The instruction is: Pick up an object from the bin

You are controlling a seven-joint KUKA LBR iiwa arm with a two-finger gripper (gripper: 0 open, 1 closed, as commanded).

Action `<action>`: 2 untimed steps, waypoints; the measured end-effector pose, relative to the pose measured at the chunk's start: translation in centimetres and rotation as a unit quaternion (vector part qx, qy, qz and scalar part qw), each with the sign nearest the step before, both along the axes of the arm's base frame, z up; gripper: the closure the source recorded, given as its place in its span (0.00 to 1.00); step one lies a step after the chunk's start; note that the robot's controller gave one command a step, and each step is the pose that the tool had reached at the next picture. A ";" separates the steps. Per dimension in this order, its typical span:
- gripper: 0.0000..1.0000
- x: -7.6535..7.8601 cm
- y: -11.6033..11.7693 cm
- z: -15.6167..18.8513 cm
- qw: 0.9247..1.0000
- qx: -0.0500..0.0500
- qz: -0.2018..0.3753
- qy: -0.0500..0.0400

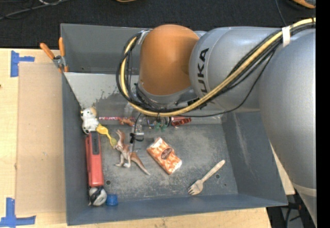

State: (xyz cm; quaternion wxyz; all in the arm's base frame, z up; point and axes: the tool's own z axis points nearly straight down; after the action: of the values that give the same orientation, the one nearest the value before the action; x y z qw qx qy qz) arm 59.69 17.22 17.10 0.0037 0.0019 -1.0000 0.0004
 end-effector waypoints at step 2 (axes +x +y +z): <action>0.00 0.4 -1.5 -3.5 0.999 0.001 0.046 -0.004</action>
Offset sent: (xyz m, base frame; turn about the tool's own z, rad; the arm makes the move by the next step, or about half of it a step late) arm 0.0045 -0.0331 -0.0831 -0.1935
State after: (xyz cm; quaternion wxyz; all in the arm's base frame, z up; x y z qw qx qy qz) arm 60.04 15.76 13.62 -0.0004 0.0480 -0.9988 -0.0007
